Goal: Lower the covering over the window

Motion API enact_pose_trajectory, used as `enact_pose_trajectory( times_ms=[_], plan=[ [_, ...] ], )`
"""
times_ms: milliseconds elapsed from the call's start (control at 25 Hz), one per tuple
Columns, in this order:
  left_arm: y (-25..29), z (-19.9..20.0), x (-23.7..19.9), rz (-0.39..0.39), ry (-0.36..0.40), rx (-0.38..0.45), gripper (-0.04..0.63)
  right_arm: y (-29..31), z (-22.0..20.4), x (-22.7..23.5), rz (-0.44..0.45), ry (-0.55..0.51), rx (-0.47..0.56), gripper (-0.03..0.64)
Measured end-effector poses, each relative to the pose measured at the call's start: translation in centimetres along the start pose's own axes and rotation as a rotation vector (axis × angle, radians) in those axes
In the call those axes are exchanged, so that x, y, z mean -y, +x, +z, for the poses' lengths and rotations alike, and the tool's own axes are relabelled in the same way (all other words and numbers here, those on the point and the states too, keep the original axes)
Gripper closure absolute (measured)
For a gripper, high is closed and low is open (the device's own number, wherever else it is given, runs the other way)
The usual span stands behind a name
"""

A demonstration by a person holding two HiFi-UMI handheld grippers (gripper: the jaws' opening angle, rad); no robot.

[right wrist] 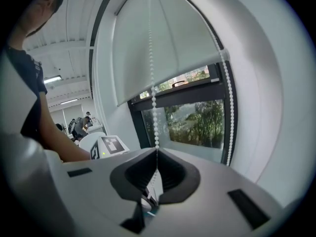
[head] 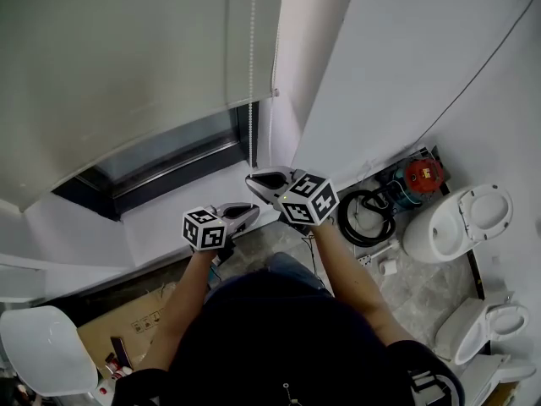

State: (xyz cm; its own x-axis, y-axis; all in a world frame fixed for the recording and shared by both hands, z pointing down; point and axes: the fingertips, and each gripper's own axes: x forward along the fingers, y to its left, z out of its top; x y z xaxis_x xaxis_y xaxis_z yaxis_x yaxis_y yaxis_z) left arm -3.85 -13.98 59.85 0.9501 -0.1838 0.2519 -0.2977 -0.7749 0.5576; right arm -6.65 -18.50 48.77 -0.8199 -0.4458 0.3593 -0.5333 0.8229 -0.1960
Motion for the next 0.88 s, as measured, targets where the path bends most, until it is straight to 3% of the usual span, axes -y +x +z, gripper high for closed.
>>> enact_pose_trajectory(
  times_ms=[880],
  plan=[
    [0.1, -5.4, -2.6, 0.064, -0.079, -0.105, 0.572, 2.2, -5.9, 1.0, 0.003, 0.064, -0.119, 0.601]
  ],
)
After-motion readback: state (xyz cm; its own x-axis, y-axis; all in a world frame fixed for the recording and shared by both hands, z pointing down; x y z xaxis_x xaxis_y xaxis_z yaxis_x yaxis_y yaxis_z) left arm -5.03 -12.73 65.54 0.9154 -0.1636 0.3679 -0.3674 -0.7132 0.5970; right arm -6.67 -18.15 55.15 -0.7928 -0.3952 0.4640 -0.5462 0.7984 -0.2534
